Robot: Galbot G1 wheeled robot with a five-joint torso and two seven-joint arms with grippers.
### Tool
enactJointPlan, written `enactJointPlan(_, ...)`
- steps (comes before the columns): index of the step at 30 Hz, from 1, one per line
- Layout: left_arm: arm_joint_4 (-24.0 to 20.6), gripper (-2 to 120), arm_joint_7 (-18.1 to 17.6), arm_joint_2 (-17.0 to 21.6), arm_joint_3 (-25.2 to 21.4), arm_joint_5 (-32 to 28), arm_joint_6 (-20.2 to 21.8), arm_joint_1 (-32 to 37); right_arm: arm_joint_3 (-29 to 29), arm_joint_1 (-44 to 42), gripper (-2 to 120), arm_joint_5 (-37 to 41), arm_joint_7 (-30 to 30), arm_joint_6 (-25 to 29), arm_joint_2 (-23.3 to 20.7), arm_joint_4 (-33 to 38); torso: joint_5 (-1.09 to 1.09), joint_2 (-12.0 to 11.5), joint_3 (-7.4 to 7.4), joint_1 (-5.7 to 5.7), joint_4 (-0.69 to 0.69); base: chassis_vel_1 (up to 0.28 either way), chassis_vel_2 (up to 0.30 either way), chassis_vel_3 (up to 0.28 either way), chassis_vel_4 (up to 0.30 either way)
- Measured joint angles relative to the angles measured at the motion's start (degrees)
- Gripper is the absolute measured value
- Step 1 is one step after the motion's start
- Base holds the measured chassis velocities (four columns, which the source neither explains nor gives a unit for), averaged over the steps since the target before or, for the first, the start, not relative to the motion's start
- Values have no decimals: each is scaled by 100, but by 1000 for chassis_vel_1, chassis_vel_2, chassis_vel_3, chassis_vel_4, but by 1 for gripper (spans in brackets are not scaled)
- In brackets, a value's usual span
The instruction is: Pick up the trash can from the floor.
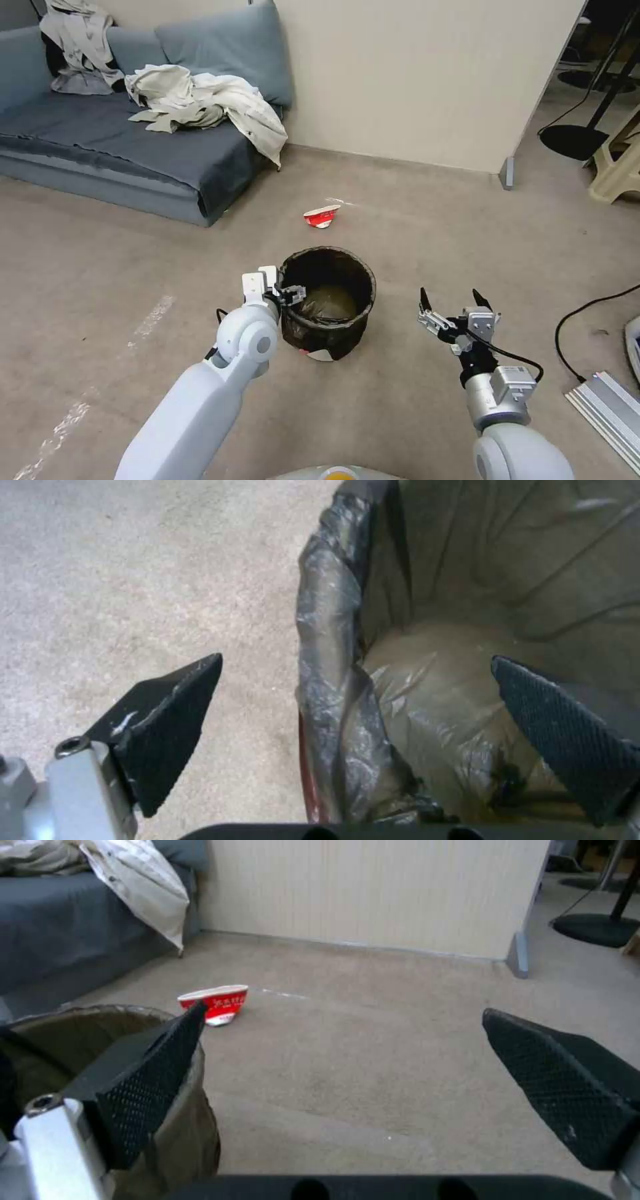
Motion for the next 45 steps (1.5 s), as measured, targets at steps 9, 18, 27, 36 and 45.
enactJointPlan(9, 170, 99, -22, -32, 88, 8, -4, -64, -4, -19, 100, -17, -5, 16, 32, 0, 0, 0, 0, 0, 0, 0, 0, 0, 0)
enactJointPlan(18, 249, 95, -25, -50, 97, -14, -6, -64, -8, -26, 100, -20, -6, 16, 34, 2, 0, 0, 0, 0, 0, 0, 0, 0, 0)
enactJointPlan(27, 355, 65, -141, -72, 119, -162, -17, -75, -4, 8, 100, 15, -6, 16, 9, -1, 0, 0, 0, 0, 0, 0, 0, 0, 0)
enactJointPlan(36, 427, 30, -171, -84, 145, -278, -65, -89, 8, 57, 100, 67, -6, 15, -3, -65, 0, 0, 0, -1, 0, 0, 0, 0, 0)
enactJointPlan(45, 515, 5, -218, -107, 189, -320, -104, -154, 11, 100, 100, 99, -3, 15, -3, -119, 1, 0, 0, -1, 0, 0, 0, 0, 0)
